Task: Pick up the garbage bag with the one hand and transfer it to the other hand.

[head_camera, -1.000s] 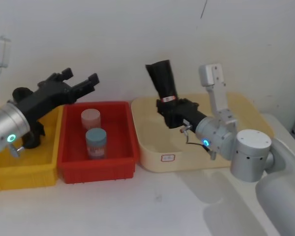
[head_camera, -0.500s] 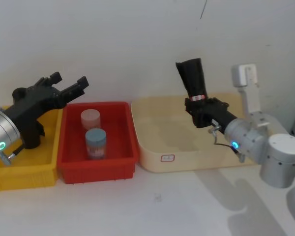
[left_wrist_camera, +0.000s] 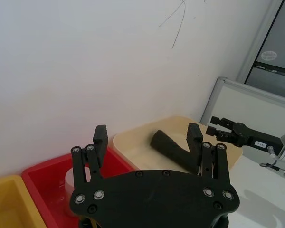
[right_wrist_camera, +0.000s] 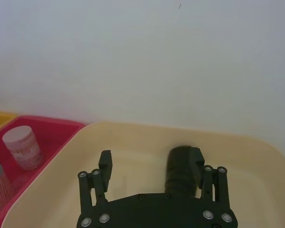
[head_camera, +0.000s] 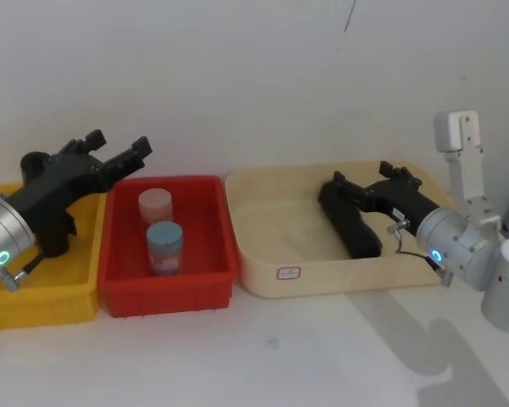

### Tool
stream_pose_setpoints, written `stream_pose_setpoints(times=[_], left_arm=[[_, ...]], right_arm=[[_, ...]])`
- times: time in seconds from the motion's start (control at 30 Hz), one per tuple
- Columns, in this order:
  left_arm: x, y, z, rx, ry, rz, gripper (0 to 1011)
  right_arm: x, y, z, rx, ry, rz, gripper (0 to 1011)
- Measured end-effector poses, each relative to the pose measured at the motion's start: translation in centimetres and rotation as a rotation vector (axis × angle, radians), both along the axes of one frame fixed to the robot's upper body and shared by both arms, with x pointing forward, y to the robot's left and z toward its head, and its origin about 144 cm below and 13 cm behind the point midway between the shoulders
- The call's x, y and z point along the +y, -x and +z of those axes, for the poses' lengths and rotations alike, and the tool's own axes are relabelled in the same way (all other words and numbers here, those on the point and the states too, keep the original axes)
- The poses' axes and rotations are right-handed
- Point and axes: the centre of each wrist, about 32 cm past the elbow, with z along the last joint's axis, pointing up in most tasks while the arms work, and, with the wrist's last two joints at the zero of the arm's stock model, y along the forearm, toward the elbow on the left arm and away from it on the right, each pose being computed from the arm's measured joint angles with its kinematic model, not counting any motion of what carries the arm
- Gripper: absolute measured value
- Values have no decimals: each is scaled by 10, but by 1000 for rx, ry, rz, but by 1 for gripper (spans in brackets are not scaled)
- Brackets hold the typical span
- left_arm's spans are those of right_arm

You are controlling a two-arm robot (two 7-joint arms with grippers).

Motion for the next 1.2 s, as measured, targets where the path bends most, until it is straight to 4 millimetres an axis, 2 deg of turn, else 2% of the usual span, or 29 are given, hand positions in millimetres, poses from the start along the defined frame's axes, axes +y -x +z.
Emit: stream_pose_setpoints(times=[0.03, 0.33, 0.7, 1.07, 1.2], left_arm=[[0, 0, 0, 0, 0, 0, 1001], [0, 0, -2, 3, 2, 1, 1001], [0, 0, -2, 4, 3, 1, 1001], [0, 1, -3, 5, 4, 1, 1001], [0, 1, -3, 5, 4, 1, 1001]], right_arm=[[-1, 1, 0, -1, 0, 0, 1001], [-3, 4, 2, -4, 1, 4, 1001], [7, 4, 4, -26, 38, 80, 1001], [31, 0, 13, -34, 102, 215, 1001], [50, -3, 19, -17, 131, 281, 1001]])
